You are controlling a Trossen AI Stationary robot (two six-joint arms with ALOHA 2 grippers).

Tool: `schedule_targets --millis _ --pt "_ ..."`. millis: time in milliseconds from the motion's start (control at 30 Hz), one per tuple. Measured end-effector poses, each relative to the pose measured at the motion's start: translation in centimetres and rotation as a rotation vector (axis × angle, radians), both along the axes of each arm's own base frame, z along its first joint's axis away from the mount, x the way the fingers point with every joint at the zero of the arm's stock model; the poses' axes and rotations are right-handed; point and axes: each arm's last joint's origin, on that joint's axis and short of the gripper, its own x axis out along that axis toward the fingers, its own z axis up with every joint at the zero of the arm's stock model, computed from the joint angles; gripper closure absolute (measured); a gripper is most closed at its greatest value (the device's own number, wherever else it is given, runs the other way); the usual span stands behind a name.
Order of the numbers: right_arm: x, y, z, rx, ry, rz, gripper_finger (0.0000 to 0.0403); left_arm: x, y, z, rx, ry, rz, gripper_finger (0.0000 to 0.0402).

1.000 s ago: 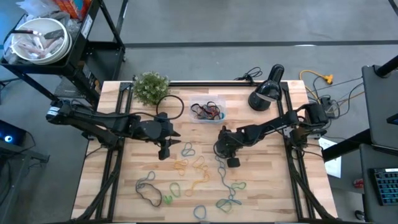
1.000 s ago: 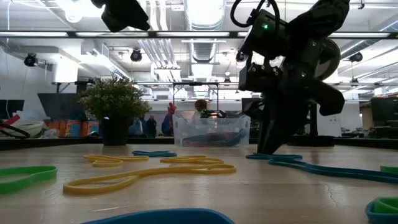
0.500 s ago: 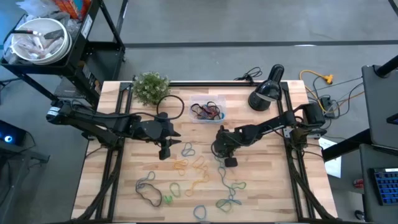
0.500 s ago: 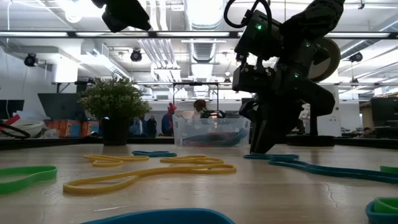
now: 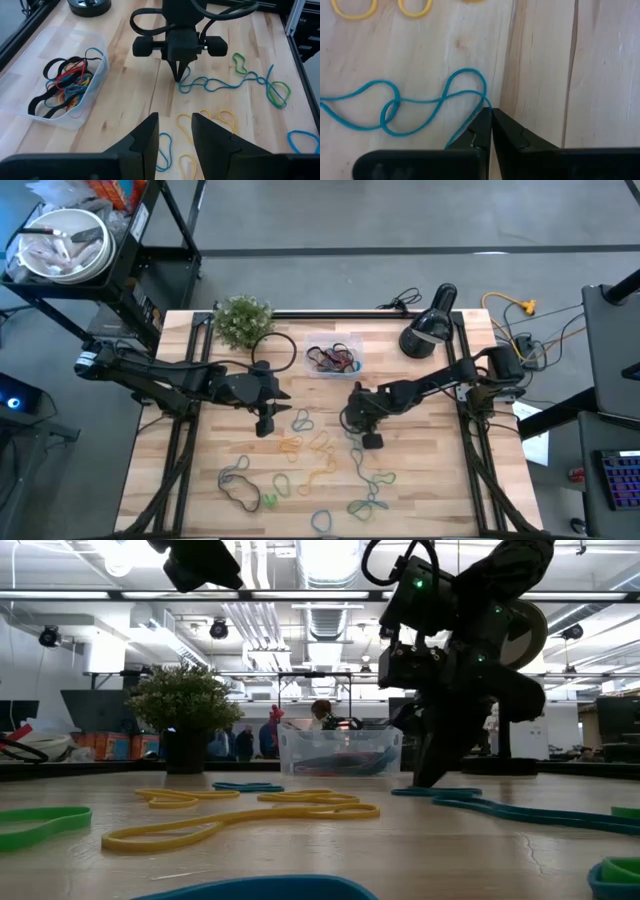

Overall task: Pick and place rubber bands into bin
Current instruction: Put the blue rubberband into the transparent bin

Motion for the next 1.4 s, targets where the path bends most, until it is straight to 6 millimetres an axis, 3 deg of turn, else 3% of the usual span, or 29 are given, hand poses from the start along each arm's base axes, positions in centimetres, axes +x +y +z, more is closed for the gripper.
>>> schedule_targets --millis 133,533,967,1167,1400 --pt "-0.4 0.0 1.1 0.007 -0.017 -0.012 0.0395 0.0 0.0 0.0 -0.004 -0.001 0.003 0.0301" --pt "-1.5 -0.4 7.0 -0.038 -0.234 -0.061 0.0395 0.0 -0.1 0.1 -0.005 -0.011 0.002 0.0301" --pt "-4.4 -1.2 13.6 -0.189 -0.499 -0.193 0.0395 0.1 -0.1 0.2 -0.003 -0.023 -0.002 0.0301" --pt "-5.3 -1.5 15.0 -0.259 -0.56 -0.238 0.0395 0.2 -0.1 0.2 -0.004 -0.036 -0.003 0.0301" --pt "-4.9 -1.6 16.5 -0.307 -0.602 -0.244 0.0395 0.2 -0.1 0.3 -0.005 -0.042 -0.004 0.0301"
